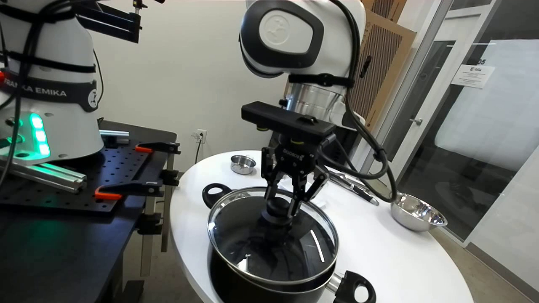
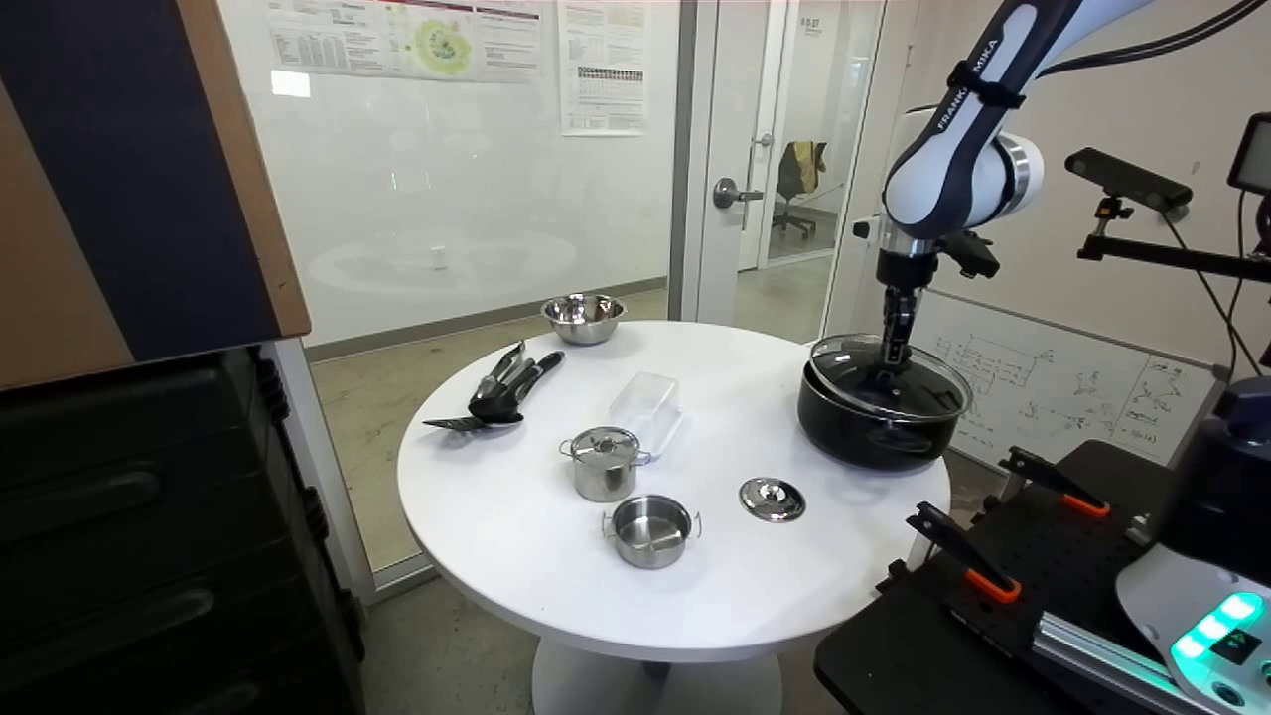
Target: Pick up the lid and close the pot
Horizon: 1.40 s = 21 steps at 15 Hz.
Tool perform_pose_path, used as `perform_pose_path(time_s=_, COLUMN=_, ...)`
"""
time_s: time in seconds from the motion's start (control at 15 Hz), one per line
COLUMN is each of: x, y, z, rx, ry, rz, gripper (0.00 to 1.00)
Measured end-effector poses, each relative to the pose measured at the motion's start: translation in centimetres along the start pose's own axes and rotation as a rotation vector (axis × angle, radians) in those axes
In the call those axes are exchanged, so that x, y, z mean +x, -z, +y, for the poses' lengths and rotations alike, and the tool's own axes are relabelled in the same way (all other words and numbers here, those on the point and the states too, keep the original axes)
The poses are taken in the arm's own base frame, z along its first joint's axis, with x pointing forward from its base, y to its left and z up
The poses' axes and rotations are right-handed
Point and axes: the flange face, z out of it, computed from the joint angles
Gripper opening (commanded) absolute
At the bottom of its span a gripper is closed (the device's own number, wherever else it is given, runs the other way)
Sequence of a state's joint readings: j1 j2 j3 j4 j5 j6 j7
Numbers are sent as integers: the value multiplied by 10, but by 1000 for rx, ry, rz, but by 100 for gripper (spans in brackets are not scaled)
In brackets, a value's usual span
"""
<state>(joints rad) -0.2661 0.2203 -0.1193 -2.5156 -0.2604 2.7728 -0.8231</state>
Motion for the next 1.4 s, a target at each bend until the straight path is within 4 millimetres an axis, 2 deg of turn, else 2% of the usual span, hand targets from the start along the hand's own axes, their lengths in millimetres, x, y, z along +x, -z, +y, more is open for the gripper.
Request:
perform_pose_path(time_s=0.53, x=4, y=3, z=10, rx=1, ry=-28, rz=-9, gripper=25)
perform_pose_path(time_s=0.6, x=4, y=2, z=11, rx=4, ry=-31, rz=-14, gripper=75)
perform_pose_path(time_s=0.67, x=5, y=1, z=11, rx=7, ry=-34, rz=-18, gripper=76)
perform_pose_path(time_s=0.87, x=9, y=1, z=14, rx=10, ry=-46, rz=-26, gripper=97)
perform_pose_path(time_s=0.93, x=11, y=3, z=16, rx=8, ry=-49, rz=-28, gripper=99)
perform_pose_path(time_s=1.4, x=19, y=11, z=23, rx=-1, ry=-65, rz=-29, gripper=100)
